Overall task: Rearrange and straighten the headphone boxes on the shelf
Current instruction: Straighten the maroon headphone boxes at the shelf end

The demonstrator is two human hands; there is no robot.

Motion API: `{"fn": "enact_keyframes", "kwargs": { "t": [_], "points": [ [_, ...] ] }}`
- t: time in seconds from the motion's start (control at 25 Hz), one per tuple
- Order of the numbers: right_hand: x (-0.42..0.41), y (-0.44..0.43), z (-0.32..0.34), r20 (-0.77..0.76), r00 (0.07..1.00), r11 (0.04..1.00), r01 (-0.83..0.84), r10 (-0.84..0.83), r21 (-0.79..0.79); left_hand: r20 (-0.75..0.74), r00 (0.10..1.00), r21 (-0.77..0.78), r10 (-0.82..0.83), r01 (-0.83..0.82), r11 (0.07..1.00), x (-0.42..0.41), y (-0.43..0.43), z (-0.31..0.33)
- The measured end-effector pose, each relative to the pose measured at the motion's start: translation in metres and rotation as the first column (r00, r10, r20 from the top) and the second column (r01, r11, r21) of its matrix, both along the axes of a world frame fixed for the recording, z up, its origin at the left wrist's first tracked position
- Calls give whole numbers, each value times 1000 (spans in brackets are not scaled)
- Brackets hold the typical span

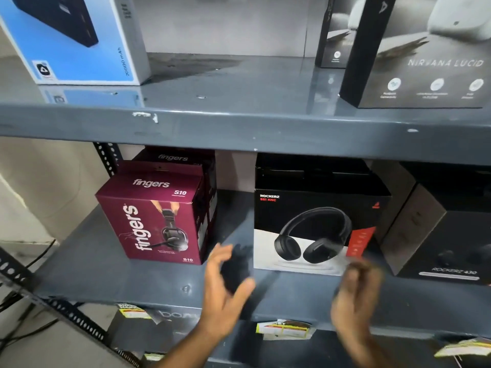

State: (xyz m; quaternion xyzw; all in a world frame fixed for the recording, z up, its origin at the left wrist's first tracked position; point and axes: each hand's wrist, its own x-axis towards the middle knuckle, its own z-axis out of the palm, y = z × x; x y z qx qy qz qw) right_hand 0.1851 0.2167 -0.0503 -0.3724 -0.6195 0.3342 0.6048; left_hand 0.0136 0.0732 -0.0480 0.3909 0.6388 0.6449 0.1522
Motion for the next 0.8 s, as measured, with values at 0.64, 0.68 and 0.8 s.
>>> {"fn": "enact_keyframes", "kwargs": {
  "t": [0.64,0.68,0.8],
  "points": [
    [-246,-53,46,-158,752,557,-596,640,-579,209,977,6,-47,47,999,-238,-62,6],
    [-248,-55,43,-152,754,568,-596,638,-567,200,979,4,-37,37,999,-238,-59,7],
    [-251,-63,45,-175,786,594,-574,593,-564,240,971,-10,-27,30,999,-243,-53,3]
  ]
}}
